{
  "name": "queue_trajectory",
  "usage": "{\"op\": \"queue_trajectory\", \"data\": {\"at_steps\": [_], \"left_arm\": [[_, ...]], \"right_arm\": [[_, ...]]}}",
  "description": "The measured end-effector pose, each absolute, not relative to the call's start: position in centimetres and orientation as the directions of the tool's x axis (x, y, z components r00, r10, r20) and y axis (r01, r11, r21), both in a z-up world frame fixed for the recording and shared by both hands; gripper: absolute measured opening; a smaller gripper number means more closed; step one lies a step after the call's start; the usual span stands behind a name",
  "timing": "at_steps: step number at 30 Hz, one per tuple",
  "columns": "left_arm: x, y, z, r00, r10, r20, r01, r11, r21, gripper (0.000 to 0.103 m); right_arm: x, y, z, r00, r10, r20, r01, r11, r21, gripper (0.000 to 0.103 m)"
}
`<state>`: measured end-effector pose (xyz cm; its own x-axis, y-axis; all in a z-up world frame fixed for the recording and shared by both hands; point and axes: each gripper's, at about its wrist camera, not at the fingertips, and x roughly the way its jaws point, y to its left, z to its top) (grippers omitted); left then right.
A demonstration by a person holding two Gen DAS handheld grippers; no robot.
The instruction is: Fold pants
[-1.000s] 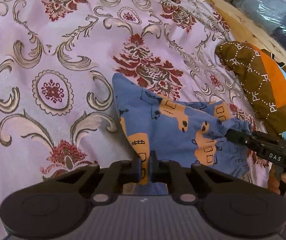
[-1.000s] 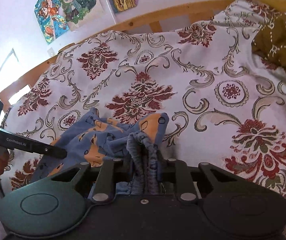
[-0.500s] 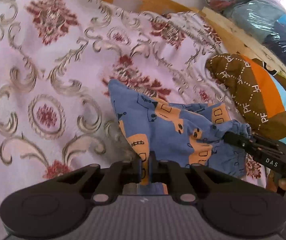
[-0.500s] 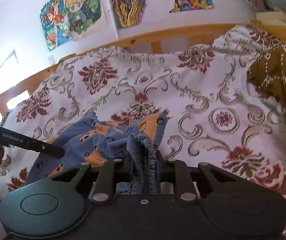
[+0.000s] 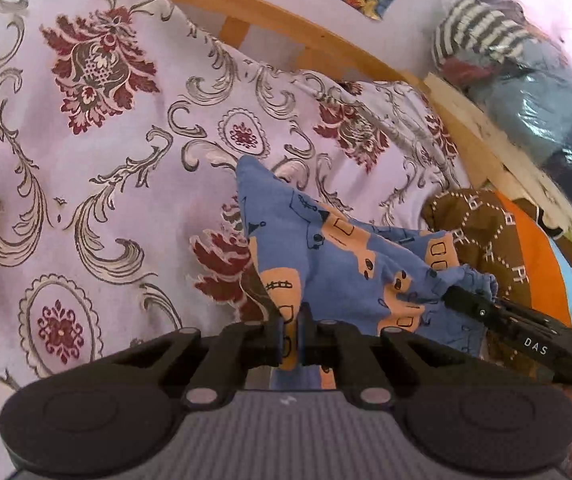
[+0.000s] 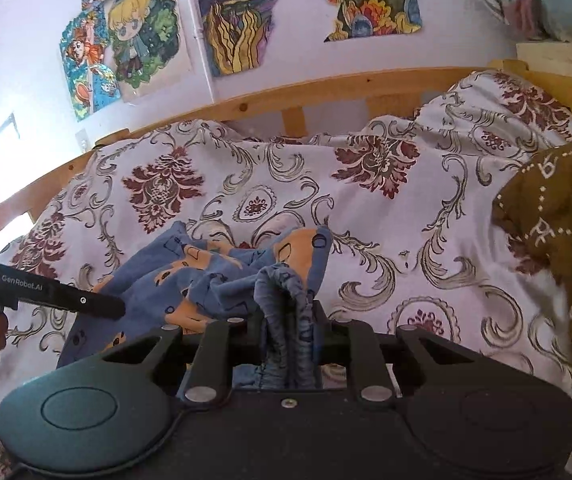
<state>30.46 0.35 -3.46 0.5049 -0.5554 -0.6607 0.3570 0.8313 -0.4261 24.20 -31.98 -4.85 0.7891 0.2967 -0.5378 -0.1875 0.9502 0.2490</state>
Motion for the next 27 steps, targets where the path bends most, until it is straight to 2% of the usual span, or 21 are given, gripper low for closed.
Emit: {"op": "queue_trajectory", "data": {"at_steps": [7,12,22,25,27], "left_arm": [[32.0,1.3,-5.8,0.488,-0.535,-0.690,0.332,0.845,-0.420,0.006],[32.5,1.3,-7.1,0.481,-0.488,-0.728,0.341,0.870,-0.357,0.006],[33.1,1.8,-8.1,0.454,-0.498,-0.739,0.325,0.865,-0.383,0.007],[33.1,1.9,-8.1,0.453,-0.498,-0.739,0.322,0.865,-0.386,0.007],[33.1,1.9,-8.1,0.452,-0.498,-0.740,0.319,0.865,-0.387,0.011]], "right_arm": [[27.4,-30.3,-6.4,0.738,0.298,-0.605,-0.217,0.954,0.204,0.021],[28.6,-29.2,-7.7,0.717,0.288,-0.635,-0.218,0.957,0.189,0.021],[29.3,-29.6,-9.0,0.702,0.285,-0.653,-0.198,0.958,0.205,0.021],[29.3,-29.7,-9.0,0.703,0.284,-0.652,-0.183,0.958,0.219,0.025],[29.2,-29.8,-8.9,0.709,0.268,-0.652,-0.160,0.962,0.221,0.036]]}}
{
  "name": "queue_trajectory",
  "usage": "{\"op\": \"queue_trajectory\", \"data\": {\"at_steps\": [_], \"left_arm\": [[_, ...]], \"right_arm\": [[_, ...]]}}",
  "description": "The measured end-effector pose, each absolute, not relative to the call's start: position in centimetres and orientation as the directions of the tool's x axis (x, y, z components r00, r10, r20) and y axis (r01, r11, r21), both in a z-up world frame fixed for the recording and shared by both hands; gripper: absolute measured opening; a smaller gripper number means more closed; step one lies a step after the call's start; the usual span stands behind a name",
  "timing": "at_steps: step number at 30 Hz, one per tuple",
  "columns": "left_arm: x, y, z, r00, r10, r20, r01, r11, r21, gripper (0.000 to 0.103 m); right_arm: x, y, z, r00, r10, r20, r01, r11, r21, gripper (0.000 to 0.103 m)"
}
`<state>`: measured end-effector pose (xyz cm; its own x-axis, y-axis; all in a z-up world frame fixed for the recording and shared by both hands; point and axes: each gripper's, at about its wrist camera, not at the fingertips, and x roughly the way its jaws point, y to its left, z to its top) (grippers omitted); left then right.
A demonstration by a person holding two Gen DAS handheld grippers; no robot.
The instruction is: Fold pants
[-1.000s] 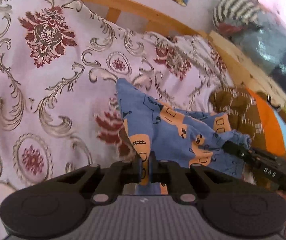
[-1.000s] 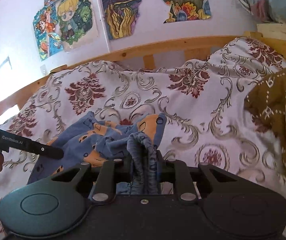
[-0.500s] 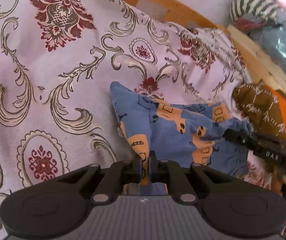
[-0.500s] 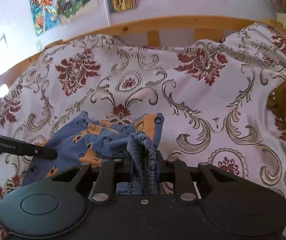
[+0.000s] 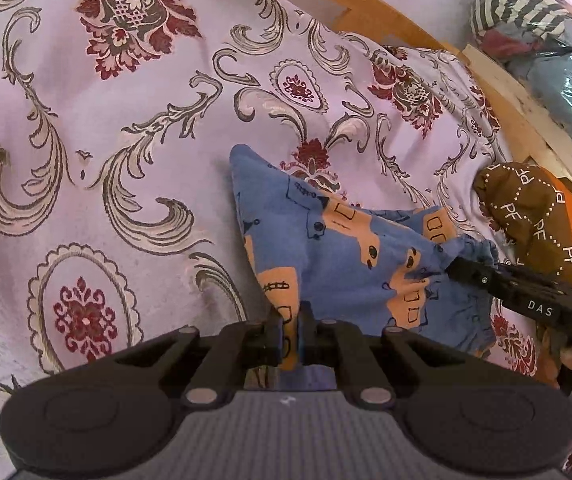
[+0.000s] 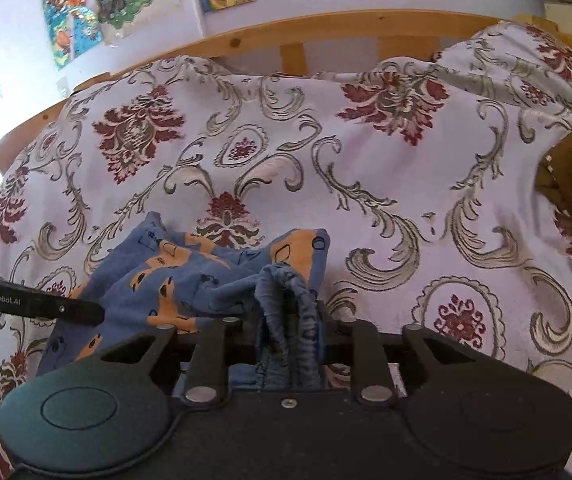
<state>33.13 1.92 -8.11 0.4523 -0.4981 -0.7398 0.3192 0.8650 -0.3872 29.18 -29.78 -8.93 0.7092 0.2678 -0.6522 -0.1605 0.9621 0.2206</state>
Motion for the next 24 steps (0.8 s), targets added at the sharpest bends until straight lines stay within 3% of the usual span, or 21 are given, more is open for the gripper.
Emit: {"op": "queue_trajectory", "data": {"at_steps": [2,4,6,8,9,10,12,13,17,24], "left_arm": [[33.1,1.9,-8.2,0.453,-0.487,-0.747,0.310,0.872,-0.380,0.019],[33.1,2.1,-8.2,0.461,-0.474,-0.750,0.291,0.879,-0.378,0.035],[33.0,2.3,-8.2,0.464,-0.468,-0.753,0.281,0.883,-0.375,0.038],[32.7,2.4,-7.8,0.473,-0.464,-0.749,0.279,0.885,-0.372,0.042],[32.5,2.4,-7.5,0.483,-0.461,-0.745,0.282,0.887,-0.367,0.051],[32.2,2.5,-7.1,0.497,-0.457,-0.738,0.285,0.889,-0.358,0.067],[31.6,2.5,-6.3,0.539,-0.434,-0.722,0.279,0.901,-0.333,0.085],[31.2,2.6,-5.9,0.561,-0.421,-0.713,0.278,0.907,-0.317,0.089],[29.9,2.6,-4.7,0.605,-0.386,-0.696,0.266,0.922,-0.280,0.100],[26.5,2.6,-3.2,0.660,-0.330,-0.675,0.226,0.944,-0.240,0.103]], "right_arm": [[29.0,-30.3,-8.8,0.722,0.265,-0.639,-0.129,0.959,0.251,0.044],[28.9,-31.1,-8.7,0.733,0.272,-0.624,-0.096,0.949,0.301,0.055],[28.5,-31.6,-8.4,0.749,0.261,-0.609,-0.060,0.942,0.329,0.068],[28.0,-32.1,-7.9,0.765,0.252,-0.593,-0.035,0.935,0.352,0.073],[27.6,-32.2,-7.6,0.771,0.249,-0.586,-0.025,0.932,0.363,0.077],[27.3,-32.4,-7.3,0.775,0.248,-0.581,-0.022,0.930,0.367,0.079],[26.5,-32.5,-6.5,0.784,0.244,-0.571,-0.021,0.930,0.368,0.087],[26.1,-32.5,-6.1,0.790,0.243,-0.564,-0.023,0.930,0.368,0.088],[24.4,-32.2,-4.6,0.809,0.246,-0.534,-0.046,0.932,0.361,0.099],[21.5,-30.2,-2.7,0.830,0.240,-0.503,-0.095,0.950,0.297,0.102]]}}
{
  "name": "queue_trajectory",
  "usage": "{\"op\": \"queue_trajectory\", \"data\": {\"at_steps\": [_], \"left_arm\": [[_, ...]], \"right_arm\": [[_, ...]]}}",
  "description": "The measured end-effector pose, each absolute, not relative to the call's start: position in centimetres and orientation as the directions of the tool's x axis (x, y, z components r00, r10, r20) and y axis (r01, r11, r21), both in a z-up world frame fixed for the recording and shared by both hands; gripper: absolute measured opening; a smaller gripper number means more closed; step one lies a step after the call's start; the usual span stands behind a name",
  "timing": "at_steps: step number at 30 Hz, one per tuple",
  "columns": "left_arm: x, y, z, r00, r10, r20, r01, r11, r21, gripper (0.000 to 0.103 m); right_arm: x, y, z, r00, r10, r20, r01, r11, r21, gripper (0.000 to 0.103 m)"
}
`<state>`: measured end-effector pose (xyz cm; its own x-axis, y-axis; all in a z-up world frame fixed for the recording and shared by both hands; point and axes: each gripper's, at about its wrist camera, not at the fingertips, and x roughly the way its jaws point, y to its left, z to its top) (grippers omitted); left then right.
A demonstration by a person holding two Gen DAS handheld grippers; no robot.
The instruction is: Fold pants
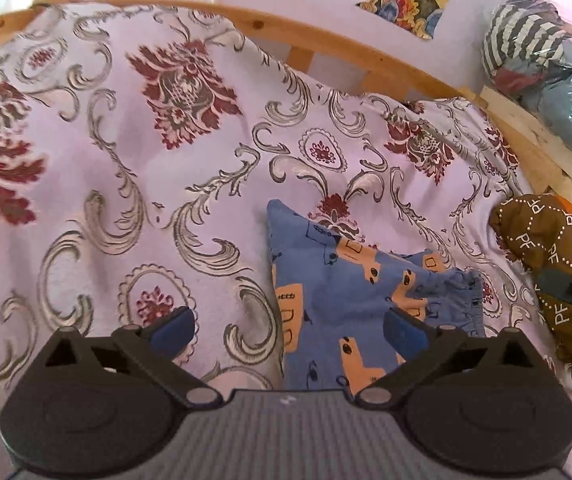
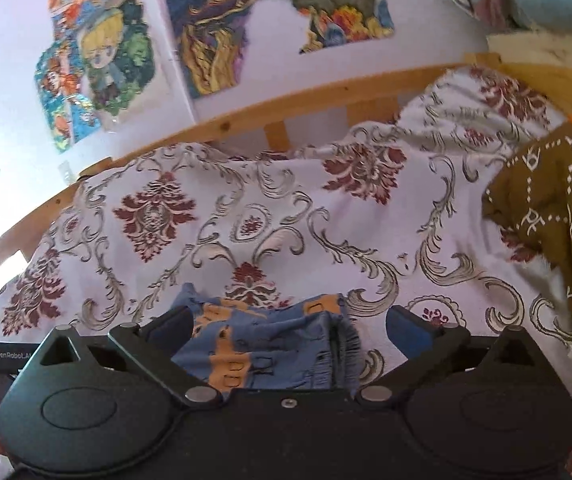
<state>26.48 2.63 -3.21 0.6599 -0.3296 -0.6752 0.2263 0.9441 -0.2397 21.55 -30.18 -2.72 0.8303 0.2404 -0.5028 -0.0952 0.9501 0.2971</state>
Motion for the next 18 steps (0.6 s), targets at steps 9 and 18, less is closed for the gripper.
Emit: {"op": "queue_trajectory", "data": {"at_steps": [9,18], "left_arm": [[20.9,2.5,-2.1,0.751,-0.171,-0.638,0.125,0.985,-0.118,0.103],[14.7,2.0,-1.8,0.777,-0.148,-0.611,0.102,0.989,-0.109,0.103]], "right_arm": [[17.0,-28.1,-2.8,0.844,0.151,-0.515,-0.063,0.981,0.183,0.102],[11.5,-27.6,-2.1,0.874,0.130,-0.469,-0.059,0.985,0.163,0.102]]}}
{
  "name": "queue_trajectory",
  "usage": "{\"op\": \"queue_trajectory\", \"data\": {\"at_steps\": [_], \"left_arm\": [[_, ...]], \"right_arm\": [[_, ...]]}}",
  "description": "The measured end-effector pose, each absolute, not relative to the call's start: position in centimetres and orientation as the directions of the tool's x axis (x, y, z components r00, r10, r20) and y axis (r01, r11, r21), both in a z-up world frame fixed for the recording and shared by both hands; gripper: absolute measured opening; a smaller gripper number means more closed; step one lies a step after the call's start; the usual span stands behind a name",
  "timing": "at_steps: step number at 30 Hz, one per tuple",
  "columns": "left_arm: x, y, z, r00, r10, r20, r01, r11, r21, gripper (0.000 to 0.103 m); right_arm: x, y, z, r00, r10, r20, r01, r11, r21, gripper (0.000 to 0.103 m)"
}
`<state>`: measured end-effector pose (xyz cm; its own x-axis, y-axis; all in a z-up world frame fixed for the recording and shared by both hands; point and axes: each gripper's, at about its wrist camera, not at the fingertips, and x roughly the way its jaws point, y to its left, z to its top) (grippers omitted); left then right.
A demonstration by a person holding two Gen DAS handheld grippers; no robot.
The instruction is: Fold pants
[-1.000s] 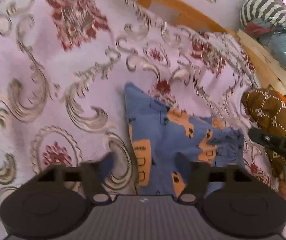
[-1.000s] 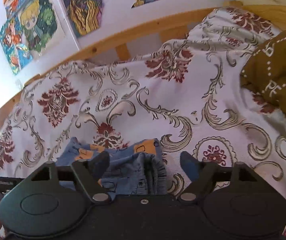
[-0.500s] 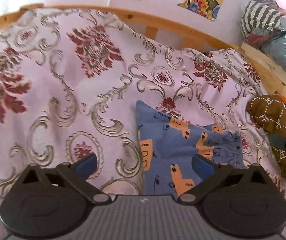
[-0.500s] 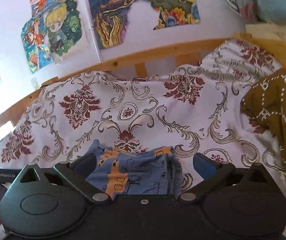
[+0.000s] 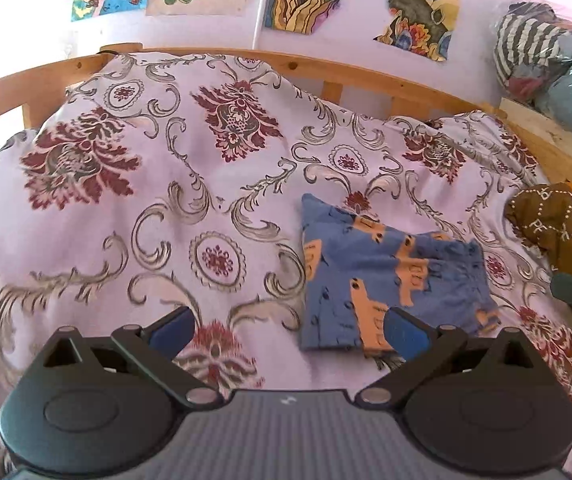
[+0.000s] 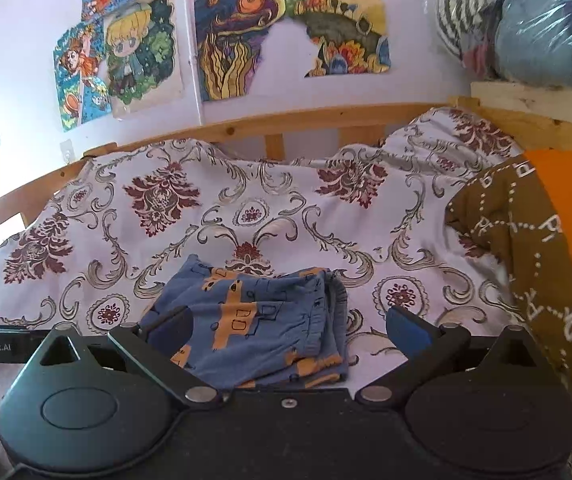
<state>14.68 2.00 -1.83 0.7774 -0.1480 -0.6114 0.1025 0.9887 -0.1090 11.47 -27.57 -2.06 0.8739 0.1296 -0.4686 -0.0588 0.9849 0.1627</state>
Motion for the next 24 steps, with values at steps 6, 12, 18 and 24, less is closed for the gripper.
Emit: {"op": "queue_trajectory", "data": {"at_steps": [6,12,18,24], "left_arm": [[11.7,1.9,-1.2,0.791,-0.141,-0.595,0.073,0.988,-0.137,0.103],[9.1,0.6,-1.0,0.789,-0.133,-0.599,0.099,0.991,-0.090,0.103],[7.0,-0.8,-1.0,0.790,-0.144,-0.596,0.150,0.988,-0.040,0.103],[5.8,-1.6,-1.7,0.775,-0.119,-0.620,0.149,0.989,-0.003,0.103]], "right_arm": [[8.0,-27.3,-1.7,0.892,0.128,-0.433,-0.083,0.989,0.122,0.102],[5.4,-27.2,-2.1,0.894,0.142,-0.425,-0.103,0.988,0.112,0.102],[3.7,-27.3,-3.0,0.889,0.159,-0.430,-0.129,0.987,0.098,0.102],[3.2,-28.0,-3.2,0.886,0.149,-0.439,-0.097,0.986,0.138,0.102]]}}
